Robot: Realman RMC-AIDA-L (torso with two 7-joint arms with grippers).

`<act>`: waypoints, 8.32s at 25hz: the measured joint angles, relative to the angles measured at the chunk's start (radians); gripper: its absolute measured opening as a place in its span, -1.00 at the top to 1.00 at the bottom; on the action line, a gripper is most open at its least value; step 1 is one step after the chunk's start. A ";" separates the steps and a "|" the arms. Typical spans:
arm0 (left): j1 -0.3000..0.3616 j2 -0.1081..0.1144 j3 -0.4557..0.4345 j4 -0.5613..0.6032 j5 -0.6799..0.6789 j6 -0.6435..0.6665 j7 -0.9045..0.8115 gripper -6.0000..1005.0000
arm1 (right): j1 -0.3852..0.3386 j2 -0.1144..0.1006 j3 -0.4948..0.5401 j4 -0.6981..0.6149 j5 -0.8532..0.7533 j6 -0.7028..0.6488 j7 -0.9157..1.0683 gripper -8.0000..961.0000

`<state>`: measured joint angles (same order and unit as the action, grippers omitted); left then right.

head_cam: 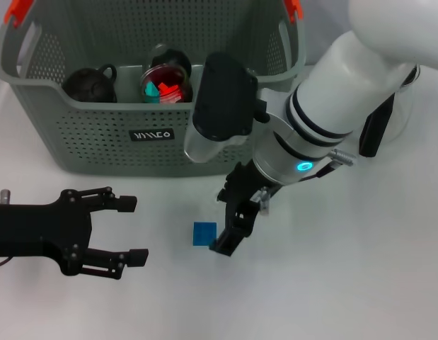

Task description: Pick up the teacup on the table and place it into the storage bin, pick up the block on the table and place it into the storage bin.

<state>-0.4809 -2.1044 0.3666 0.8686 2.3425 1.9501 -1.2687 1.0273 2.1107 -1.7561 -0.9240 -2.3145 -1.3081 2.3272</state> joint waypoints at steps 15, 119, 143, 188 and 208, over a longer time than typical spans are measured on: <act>0.006 -0.003 0.000 -0.002 0.003 0.000 0.012 -0.86 | 0.042 0.010 -0.147 0.076 0.018 0.123 0.057 -0.92; -0.005 0.002 0.000 -0.005 -0.009 -0.007 0.016 -0.86 | 0.137 -0.015 0.737 -0.227 -0.058 -0.006 0.173 0.10; 0.001 -0.003 0.000 -0.005 0.000 -0.006 0.024 -0.86 | 0.253 -0.011 0.468 0.171 -0.138 0.408 0.109 -0.29; -0.016 -0.006 -0.026 -0.146 -0.005 -0.192 0.051 -0.86 | -0.424 -0.011 0.529 0.351 0.533 0.014 -1.146 -0.92; -0.018 -0.006 -0.012 -0.165 0.002 -0.196 0.044 -0.86 | -0.423 -0.013 0.601 0.329 0.555 -0.058 -1.163 -0.92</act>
<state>-0.4986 -2.1107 0.3541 0.7040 2.3443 1.7540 -1.2248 0.6047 2.0980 -1.1550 -0.5949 -1.7591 -1.3661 1.1642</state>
